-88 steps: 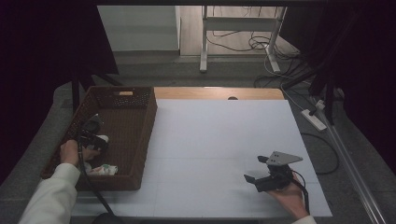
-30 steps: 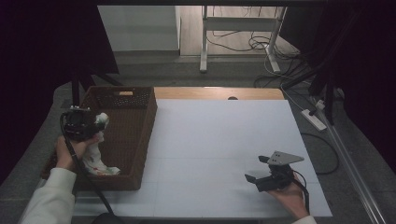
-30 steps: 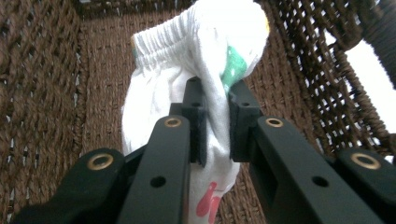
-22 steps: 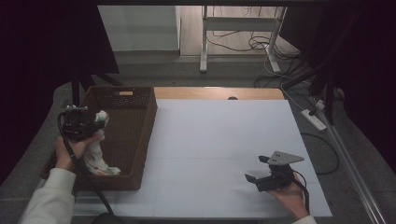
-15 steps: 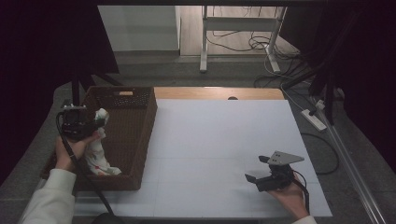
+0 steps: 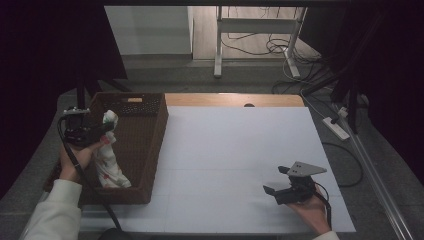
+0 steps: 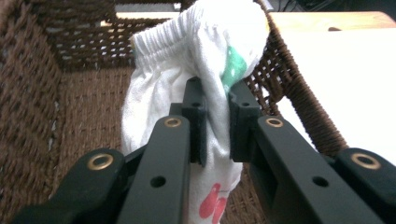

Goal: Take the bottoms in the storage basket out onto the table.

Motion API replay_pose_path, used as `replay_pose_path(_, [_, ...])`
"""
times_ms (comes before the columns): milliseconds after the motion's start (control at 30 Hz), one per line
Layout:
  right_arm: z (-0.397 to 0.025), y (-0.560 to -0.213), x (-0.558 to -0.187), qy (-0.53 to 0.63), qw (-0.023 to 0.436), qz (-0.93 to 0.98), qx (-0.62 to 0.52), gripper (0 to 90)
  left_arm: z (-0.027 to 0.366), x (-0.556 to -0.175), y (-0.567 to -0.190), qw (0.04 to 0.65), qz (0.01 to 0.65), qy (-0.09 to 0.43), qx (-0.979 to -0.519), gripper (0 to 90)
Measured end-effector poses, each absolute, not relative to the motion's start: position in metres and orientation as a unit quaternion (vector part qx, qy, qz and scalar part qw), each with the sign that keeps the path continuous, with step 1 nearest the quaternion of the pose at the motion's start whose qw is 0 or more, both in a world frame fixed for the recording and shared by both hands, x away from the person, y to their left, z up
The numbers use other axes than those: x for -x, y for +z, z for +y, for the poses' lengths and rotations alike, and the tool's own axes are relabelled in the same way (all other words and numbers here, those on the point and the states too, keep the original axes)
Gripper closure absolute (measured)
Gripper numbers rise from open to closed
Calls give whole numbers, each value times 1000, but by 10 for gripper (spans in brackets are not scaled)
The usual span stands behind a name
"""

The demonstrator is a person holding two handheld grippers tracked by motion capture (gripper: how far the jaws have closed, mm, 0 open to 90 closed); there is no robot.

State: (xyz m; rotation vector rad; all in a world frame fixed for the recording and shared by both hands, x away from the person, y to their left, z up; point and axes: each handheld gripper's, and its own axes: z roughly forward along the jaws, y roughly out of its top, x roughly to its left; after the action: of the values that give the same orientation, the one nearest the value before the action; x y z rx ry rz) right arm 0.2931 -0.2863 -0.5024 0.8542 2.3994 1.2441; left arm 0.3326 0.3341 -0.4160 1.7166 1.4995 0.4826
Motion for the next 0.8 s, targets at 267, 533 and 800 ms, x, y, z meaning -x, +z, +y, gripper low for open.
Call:
replay_pose_path(267, [-288, -503, -294, 433, 155, 836, -301, 81, 330, -331, -407, 416, 580, 194, -673, 806])
replay_pose_path(533, [-288, -503, -294, 431, 157, 836, -302, 81, 331, -327, -399, 438, 576, 197, -662, 805])
replay_pose_path(800, [-288, -503, -294, 428, 158, 837, -303, 81, 327, -324, -390, 457, 564, 207, -656, 805])
